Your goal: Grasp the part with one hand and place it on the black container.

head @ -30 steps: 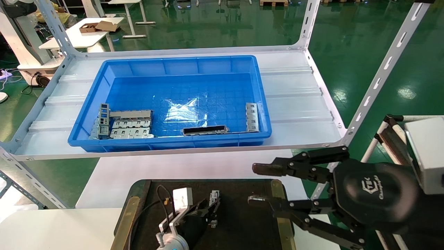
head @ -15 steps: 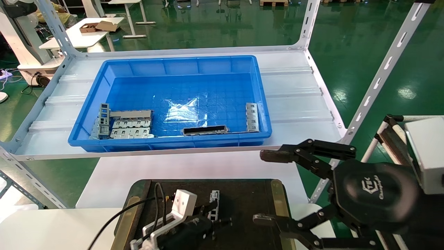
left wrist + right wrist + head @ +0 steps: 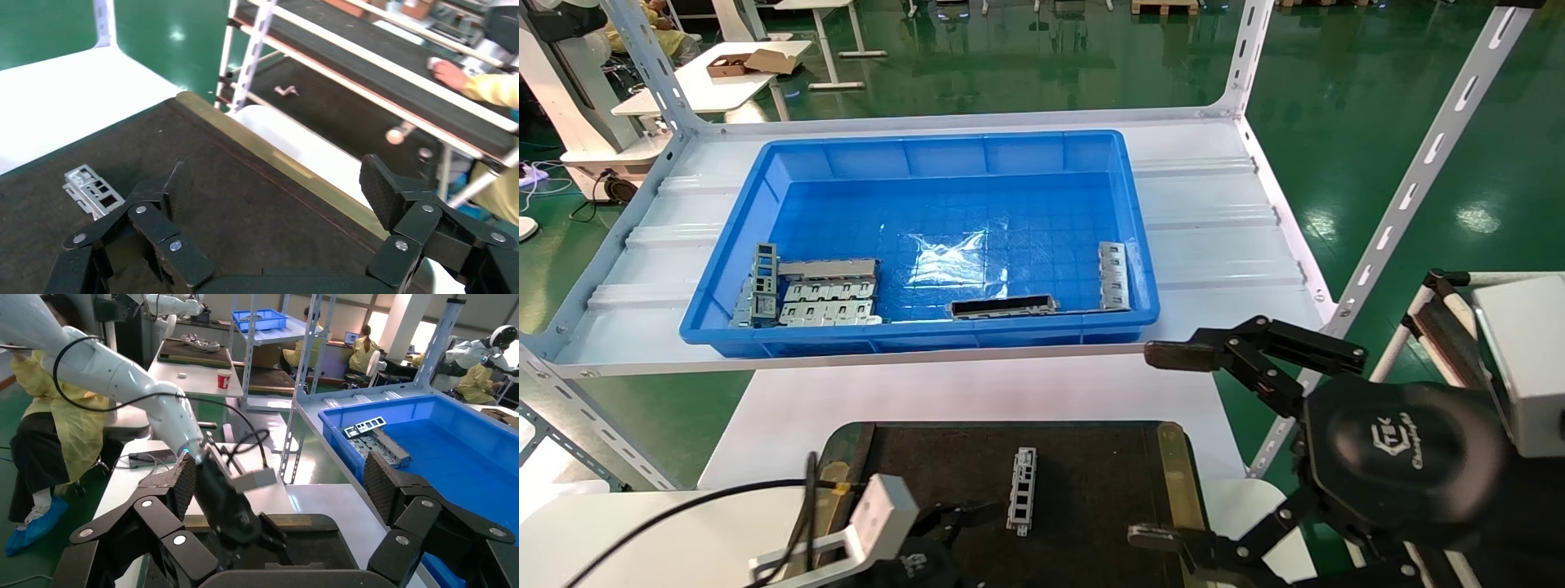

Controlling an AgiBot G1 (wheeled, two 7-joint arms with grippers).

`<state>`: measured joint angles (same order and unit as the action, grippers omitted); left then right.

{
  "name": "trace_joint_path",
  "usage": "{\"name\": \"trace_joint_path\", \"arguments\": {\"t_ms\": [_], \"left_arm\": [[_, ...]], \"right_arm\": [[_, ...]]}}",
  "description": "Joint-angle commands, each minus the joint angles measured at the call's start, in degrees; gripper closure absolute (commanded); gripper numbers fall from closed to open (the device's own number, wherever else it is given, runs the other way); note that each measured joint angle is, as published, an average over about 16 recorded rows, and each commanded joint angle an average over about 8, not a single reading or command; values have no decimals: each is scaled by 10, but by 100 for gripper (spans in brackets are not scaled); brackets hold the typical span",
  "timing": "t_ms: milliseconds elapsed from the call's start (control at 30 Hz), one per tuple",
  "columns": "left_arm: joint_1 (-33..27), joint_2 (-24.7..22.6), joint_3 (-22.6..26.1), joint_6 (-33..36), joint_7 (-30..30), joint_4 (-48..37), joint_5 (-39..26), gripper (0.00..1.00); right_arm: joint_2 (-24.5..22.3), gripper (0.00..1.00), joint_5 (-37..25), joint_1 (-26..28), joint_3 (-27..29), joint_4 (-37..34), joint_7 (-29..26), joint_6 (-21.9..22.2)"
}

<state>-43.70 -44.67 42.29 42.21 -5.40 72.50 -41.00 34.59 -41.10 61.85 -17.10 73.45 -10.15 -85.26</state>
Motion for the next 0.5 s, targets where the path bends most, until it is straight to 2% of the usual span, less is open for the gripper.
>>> {"name": "trace_joint_path", "arguments": {"t_ms": [33,233,500], "left_arm": [[0,14,-11,35,17,-6,11,0],[-5,47,-28,89,24,-3,35,0],[-8,68,-37,108,20,11,48,0]], "right_arm": [[0,0,0,0,0,0,0,0],[0,0,0,0,0,0,0,0],[0,0,0,0,0,0,0,0]]}}
